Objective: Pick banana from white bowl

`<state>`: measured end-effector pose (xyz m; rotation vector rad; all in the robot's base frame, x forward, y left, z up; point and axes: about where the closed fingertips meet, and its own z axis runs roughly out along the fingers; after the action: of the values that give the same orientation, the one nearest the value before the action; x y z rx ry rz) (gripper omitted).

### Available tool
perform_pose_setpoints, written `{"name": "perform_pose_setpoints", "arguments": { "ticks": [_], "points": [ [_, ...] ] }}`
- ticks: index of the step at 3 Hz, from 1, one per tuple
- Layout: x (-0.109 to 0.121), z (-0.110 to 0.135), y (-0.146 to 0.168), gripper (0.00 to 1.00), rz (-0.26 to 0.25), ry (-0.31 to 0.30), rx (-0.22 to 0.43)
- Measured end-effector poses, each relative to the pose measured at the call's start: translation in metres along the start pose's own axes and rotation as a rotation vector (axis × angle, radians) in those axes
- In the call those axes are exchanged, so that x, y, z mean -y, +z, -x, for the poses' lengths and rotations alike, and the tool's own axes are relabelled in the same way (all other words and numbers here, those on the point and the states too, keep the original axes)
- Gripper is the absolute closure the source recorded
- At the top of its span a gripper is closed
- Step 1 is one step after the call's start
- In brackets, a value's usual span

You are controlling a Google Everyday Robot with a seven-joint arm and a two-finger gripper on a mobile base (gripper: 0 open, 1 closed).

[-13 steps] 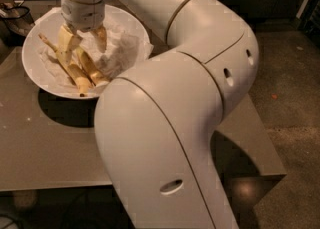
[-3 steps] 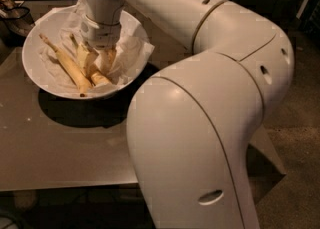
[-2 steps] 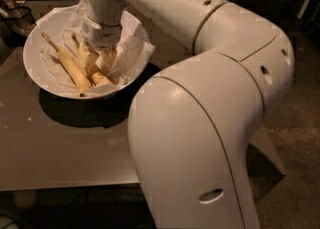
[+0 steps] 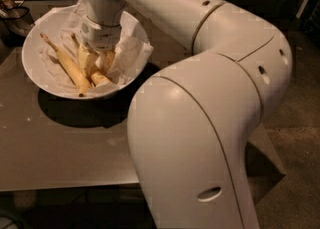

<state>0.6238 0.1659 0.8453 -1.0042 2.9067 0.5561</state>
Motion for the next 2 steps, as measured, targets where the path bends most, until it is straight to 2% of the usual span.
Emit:
{"name": "perform_pose_setpoints", "arguments": {
  "ticks": [1, 2],
  "points": [
    [0.0000, 0.0000, 0.0000, 1.00, 0.000, 0.000, 0.000],
    [-0.0093, 0.0033, -0.0061, 1.00, -0.031, -0.003, -0.021]
  ]
}}
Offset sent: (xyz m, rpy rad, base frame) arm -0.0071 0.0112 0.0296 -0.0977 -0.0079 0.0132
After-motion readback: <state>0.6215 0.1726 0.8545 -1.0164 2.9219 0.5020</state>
